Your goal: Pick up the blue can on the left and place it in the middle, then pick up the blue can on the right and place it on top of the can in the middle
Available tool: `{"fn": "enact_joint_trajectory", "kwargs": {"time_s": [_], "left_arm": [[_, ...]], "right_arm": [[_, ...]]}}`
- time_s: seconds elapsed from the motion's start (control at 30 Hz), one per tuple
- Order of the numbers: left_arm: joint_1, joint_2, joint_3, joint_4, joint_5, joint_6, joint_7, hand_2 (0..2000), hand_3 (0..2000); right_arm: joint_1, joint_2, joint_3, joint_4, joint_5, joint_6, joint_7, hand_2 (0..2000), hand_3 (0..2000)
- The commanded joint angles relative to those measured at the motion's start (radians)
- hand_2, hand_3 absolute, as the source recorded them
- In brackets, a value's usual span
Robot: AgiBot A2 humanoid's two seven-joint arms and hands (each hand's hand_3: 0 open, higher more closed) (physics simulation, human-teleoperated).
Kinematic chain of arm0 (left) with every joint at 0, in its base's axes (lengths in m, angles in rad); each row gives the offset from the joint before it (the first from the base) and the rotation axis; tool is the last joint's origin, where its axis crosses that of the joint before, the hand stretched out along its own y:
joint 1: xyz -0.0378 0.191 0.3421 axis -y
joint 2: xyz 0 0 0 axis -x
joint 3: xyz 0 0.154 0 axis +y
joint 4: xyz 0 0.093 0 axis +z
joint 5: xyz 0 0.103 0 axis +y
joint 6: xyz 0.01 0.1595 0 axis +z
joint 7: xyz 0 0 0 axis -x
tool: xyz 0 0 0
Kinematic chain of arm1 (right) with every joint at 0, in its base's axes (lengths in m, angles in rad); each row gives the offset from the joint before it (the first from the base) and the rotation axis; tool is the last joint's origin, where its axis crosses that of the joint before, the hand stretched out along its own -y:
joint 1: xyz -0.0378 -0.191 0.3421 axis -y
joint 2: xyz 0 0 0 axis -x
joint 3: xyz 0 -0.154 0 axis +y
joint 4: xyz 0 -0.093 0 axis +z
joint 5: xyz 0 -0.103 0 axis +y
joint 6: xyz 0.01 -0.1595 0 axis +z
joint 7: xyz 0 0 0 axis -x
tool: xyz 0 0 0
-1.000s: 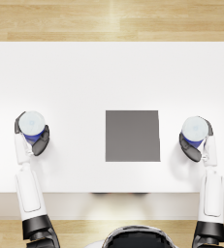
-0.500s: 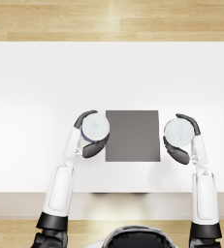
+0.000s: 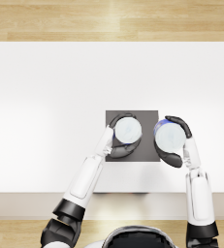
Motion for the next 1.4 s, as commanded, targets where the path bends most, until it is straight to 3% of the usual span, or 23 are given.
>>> {"fn": "enact_joint_trajectory", "kwargs": {"time_s": [0.03, 0.17, 0.43, 0.47, 0.5, 0.57, 0.6, 0.7, 0.77, 0.8, 0.83, 0.87, 0.93, 1.03, 1.1, 1.23, 1.4], "left_arm": [[0.019, 0.016, 0.045, 0.071, 0.000, -0.001, -0.016, 2000, 1520], [0.021, 0.032, 0.050, 0.136, -0.001, -0.001, -0.046, 2000, 1520], [0.018, 0.056, 0.034, 0.236, -0.001, 0.000, -0.055, 2000, 1520], [0.017, 0.058, 0.029, 0.236, -0.001, 0.000, -0.055, 639, 1193], [0.012, 0.058, 0.028, 0.233, -0.001, 0.010, -0.054, 0, 867], [-0.009, 0.051, 0.018, 0.198, -0.001, 0.022, -0.055, 0, 213], [-0.018, 0.048, 0.016, 0.180, -0.002, 0.035, -0.055, 0, 0], [-0.071, 0.025, -0.007, 0.062, -0.002, 0.055, -0.055, 0, 0], [-0.121, 0.001, -0.024, -0.052, -0.002, 0.061, -0.025, 0, 0], [-0.155, -0.020, -0.030, -0.127, -0.002, 0.062, -0.002, 0, 0], [-0.194, -0.045, -0.033, -0.206, -0.002, 0.064, 0.023, 0, 0], [-0.231, -0.068, -0.046, -0.284, -0.002, 0.064, 0.055, 0, 0], [-0.289, -0.101, -0.095, -0.404, -0.002, 0.065, 0.171, 0, 0], [-0.382, -0.145, -0.229, -0.573, -0.002, 0.066, 0.248, 0, 0], [-0.425, -0.152, -0.342, -0.660, -0.002, 0.066, 0.270, 0, 0], [-0.428, -0.138, -0.471, -0.701, -0.002, 0.067, 0.287, 0, 0], [-0.434, -0.132, -0.495, -0.721, -0.002, 0.067, 0.292, 0, 0]], "right_arm": [[0.015, -0.005, 0.005, 0.029, 0.000, 0.000, 0.000, 2000, 1520], [0.022, -0.014, 0.016, 0.050, 0.000, 0.003, 0.000, 2000, 1520], [0.130, -0.078, 0.113, 0.033, 0.000, 0.006, -0.001, 2000, 1520], [0.135, -0.082, 0.122, 0.026, 0.000, 0.005, -0.001, 2000, 1520], [0.147, -0.092, 0.147, 0.011, 0.000, 0.010, -0.001, 2000, 1520], [0.171, -0.112, 0.193, -0.016, 0.000, 0.014, -0.001, 2000, 1520], [0.189, -0.124, 0.211, -0.043, 0.000, 0.009, -0.002, 2000, 1520], [0.234, -0.155, 0.233, -0.111, 0.000, 0.017, -0.002, 2000, 1520], [0.250, -0.166, 0.234, -0.146, 0.000, 0.042, -0.001, 2000, 1520], [0.396, 0.102, 0.522, -0.163, 0.000, 0.065, -0.001, 2000, 1520], [0.284, -0.104, 0.302, -0.176, -0.001, 0.074, 0.001, 2000, 1520], [0.289, -0.101, 0.312, -0.184, 0.000, 0.077, -0.001, 2000, 1520], [0.296, -0.111, 0.320, -0.201, 0.000, 0.082, -0.045, 2000, 1520], [0.307, -0.126, 0.319, -0.226, 0.000, -0.102, -0.173, 2000, 1520], [0.318, -0.137, 0.312, -0.237, 0.000, -0.182, -0.216, 2000, 1520], [0.314, -0.144, 0.347, -0.283, 0.000, -0.243, -0.250, 2000, 1520], [0.291, -0.144, 0.351, -0.327, 0.000, -0.254, -0.257, 2000, 1520]]}}
